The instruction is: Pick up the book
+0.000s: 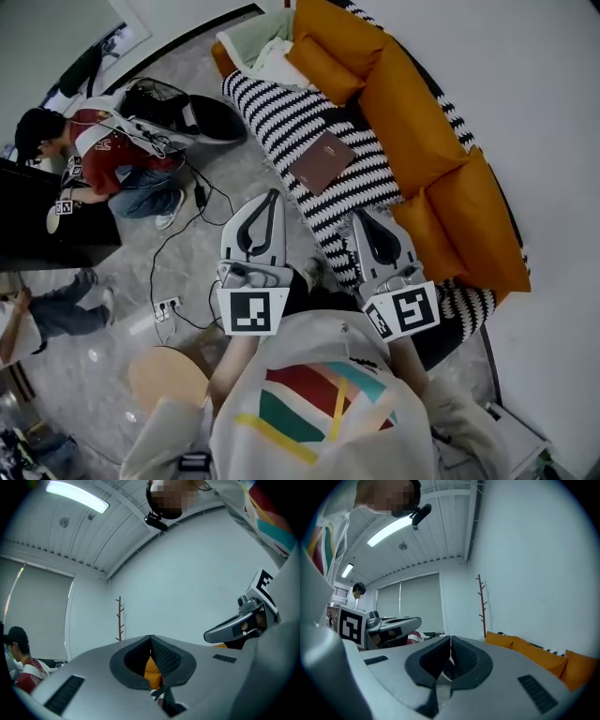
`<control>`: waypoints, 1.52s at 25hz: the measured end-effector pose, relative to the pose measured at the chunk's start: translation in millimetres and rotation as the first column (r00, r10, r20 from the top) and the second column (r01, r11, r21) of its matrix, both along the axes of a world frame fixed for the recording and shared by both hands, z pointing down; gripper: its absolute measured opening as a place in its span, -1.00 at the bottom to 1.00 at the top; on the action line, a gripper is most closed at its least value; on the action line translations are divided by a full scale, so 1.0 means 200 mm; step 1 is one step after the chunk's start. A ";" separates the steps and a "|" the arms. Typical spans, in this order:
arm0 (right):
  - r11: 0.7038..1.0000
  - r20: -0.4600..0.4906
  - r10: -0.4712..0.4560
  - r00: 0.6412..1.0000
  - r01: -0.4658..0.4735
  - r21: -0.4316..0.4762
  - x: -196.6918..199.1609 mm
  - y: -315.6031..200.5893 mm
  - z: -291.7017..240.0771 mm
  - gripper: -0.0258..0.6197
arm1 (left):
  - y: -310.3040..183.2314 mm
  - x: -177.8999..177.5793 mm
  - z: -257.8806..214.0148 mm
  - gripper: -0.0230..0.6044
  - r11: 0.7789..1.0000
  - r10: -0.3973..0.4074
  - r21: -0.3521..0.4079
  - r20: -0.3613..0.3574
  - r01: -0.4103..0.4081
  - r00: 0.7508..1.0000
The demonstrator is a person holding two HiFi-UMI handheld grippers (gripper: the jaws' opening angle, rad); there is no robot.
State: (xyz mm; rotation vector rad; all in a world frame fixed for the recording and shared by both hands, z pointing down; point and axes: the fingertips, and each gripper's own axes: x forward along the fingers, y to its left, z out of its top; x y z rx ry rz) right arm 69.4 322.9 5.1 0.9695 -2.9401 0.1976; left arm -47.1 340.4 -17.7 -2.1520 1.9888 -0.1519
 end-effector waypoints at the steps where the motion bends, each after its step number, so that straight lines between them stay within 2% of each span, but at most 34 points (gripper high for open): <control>1: 1.000 0.018 0.008 1.000 -0.008 -0.018 0.00 -0.04 0.00 -0.88 | -0.05 0.00 0.01 -0.92 1.000 0.011 -0.007 -0.005 -0.011 1.000; 5: 0.998 0.028 0.046 0.999 -0.044 -0.051 -0.01 -0.20 0.01 -0.88 | -0.28 -0.01 0.02 -0.92 0.999 0.048 -0.023 -0.014 -0.048 0.999; 8: 0.995 0.023 0.076 0.997 -0.075 -0.067 -0.05 -0.38 0.03 -0.88 | -0.47 -0.04 0.02 -0.92 0.996 0.088 -0.019 0.020 -0.087 0.996; 10: 0.993 0.017 0.104 0.994 -0.103 -0.065 -0.09 -0.50 0.04 -0.88 | -0.61 -0.07 0.03 -0.92 0.993 0.118 -0.016 0.013 -0.118 0.993; 15: 0.982 0.017 0.179 0.984 -0.177 -0.072 -0.24 -0.81 0.03 -0.88 | -0.94 -0.18 0.08 -0.92 0.977 0.210 -0.050 0.011 -0.209 0.978; 18: 0.971 0.010 0.225 0.974 -0.223 -0.082 -0.29 -0.98 0.02 -0.88 | -1.12 -0.21 0.06 -0.92 0.964 0.264 -0.045 0.012 -0.263 0.965; 22: 0.951 -0.007 0.289 0.957 -0.287 -0.114 -0.33 -1.15 0.06 -0.88 | -1.31 -0.28 0.07 -0.92 0.947 0.320 -0.033 0.014 -0.319 0.947; 25: 0.931 0.016 0.330 0.944 -0.322 -0.169 -0.31 -1.25 0.12 -0.88 | -1.43 -0.31 0.16 -0.92 0.940 0.335 -0.059 -0.007 -0.335 0.942; 27: 0.918 0.013 0.353 0.935 -0.344 -0.196 -0.28 -1.31 0.18 -0.88 | -1.50 -0.30 0.24 -0.92 0.936 0.338 -0.089 -0.028 -0.339 0.941; 32: 0.876 -0.084 0.421 0.903 -0.429 -0.221 -0.14 -1.42 0.44 -0.86 | -1.63 -0.17 0.44 -0.92 0.917 0.374 -0.147 -0.013 -0.371 0.928; 33: 0.869 -0.088 0.423 0.902 -0.432 -0.241 -0.12 -1.45 0.50 -0.82 | -1.65 -0.14 0.47 -0.92 0.914 0.382 -0.140 -0.017 -0.380 0.924; 34: 0.863 -0.086 0.424 0.901 -0.431 -0.261 -0.11 -1.48 0.56 -0.70 | -1.68 -0.11 0.52 -0.92 0.910 0.393 -0.135 -0.014 -0.392 0.919; 36: 0.847 -0.067 0.426 0.902 -0.423 -0.321 -0.09 -1.54 0.72 -0.35 | -1.74 -0.08 0.67 -0.92 0.900 0.412 -0.154 -0.001 -0.407 0.911; 38: 0.811 -0.030 0.430 0.902 -0.401 -0.425 -0.07 -1.58 0.93 -0.18 | -1.80 -0.07 0.87 -0.92 0.894 0.411 -0.199 0.003 -0.402 0.912</control>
